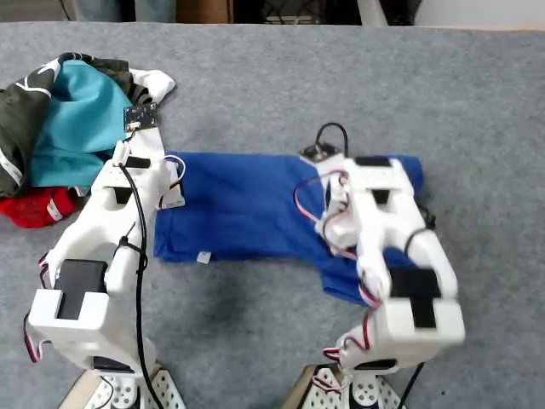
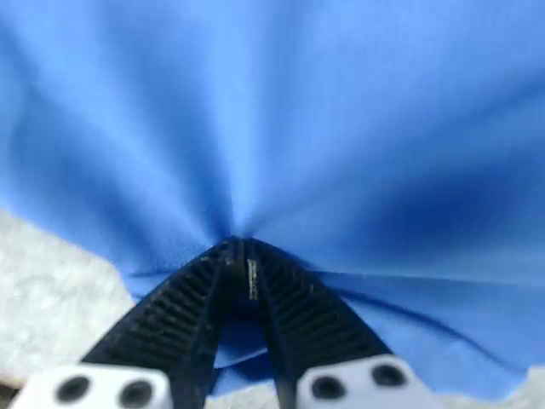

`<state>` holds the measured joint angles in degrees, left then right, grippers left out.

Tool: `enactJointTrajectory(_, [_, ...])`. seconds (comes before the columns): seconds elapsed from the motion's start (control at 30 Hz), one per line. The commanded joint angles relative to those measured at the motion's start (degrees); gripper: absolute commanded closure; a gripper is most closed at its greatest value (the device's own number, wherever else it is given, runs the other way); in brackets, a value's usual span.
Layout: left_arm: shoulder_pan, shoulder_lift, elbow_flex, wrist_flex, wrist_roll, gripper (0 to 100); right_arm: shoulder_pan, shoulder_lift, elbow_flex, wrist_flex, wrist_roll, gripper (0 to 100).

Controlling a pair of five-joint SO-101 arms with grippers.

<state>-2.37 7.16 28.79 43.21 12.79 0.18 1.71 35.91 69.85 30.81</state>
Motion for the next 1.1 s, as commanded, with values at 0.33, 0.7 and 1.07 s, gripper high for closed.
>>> enactJointTrajectory(0.33, [0.4, -0.4, -0.1, -1.0, 0.2, 97, -0.4, -33.0, 22.1, -3.4, 0.6, 98.5])
enactJointTrajectory(0.7, [1.6, -1.0, -1.1, -0.5, -6.0, 97, 18.1, -16.7, -12.4, -7.6, 0.4, 98.4])
enactJointTrajectory(1.07, [1.9, 0.8, -6.2, 2.4, -9.6, 97, 14.5, 34.7, -58.2, 2.2, -3.3, 98.5])
